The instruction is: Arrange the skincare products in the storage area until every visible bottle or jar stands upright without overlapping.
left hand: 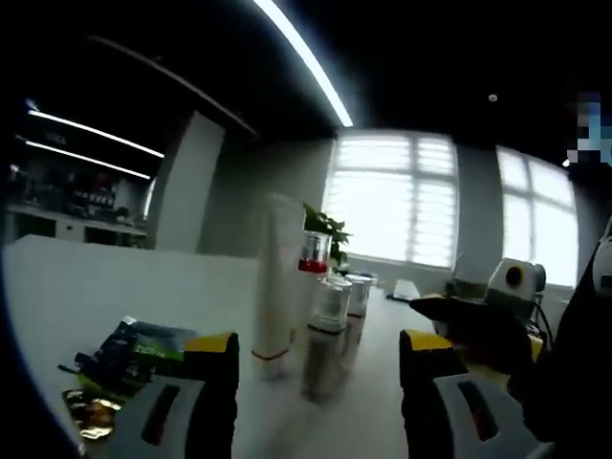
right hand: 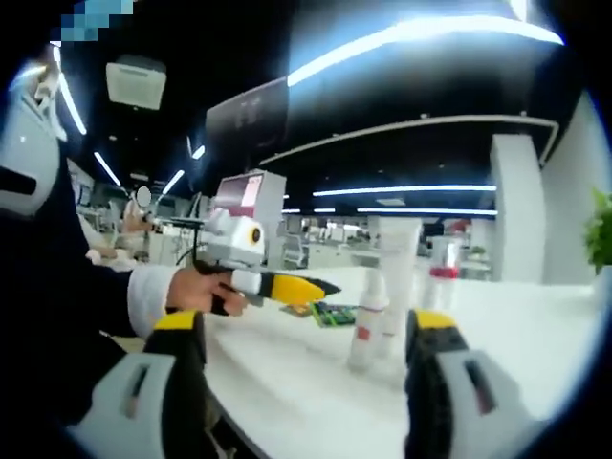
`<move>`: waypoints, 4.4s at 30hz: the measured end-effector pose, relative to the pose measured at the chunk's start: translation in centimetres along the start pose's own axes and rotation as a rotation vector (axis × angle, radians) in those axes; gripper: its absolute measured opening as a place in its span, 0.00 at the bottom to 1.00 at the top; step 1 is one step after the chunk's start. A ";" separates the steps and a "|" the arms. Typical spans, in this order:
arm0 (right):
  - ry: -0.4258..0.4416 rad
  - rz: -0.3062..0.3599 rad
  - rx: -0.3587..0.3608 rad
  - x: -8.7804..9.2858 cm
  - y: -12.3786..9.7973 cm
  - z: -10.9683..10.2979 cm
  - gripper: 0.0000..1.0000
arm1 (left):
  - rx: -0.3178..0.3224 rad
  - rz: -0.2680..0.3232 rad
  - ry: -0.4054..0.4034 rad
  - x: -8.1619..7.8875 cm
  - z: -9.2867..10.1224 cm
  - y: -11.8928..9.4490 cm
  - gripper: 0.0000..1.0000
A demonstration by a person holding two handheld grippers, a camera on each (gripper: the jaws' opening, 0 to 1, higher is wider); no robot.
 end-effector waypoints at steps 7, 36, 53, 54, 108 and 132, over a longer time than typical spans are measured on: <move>-0.031 -0.019 -0.052 -0.2 1.8 -0.7 0.81 | -0.076 -0.017 0.042 0.7 -0.3 -2.5 0.78; -0.067 -0.201 -0.139 1.4 9.1 -4.4 0.72 | -0.272 -0.031 0.148 -0.2 -1.5 -14.0 0.96; 0.005 -0.287 -0.125 2.6 15.1 -3.6 0.60 | -0.259 -0.020 0.137 0.4 -0.6 -18.3 0.96; 0.004 -0.291 -0.124 2.6 15.5 -3.6 0.59 | -0.265 -0.030 0.145 0.4 -0.6 -18.3 0.96; 0.132 -0.527 -0.040 8.7 27.4 -0.3 0.44 | -0.310 -0.069 0.243 0.5 -0.3 -20.8 0.97; 0.098 -0.526 -0.066 8.5 26.4 -1.2 0.33 | -0.312 -0.059 0.214 1.0 -0.5 -20.9 0.96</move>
Point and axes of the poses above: the point that each gripper's makers call its tool centre point, and the gripper's own axes: y roughly forward along the fingers, z roughly to its right, x roughly out of its underside, the point moved 6 cm from there along -y, roughly backward along the fingers, and after that the axes turned 4 degrees about -x, right-handed, at the moved point
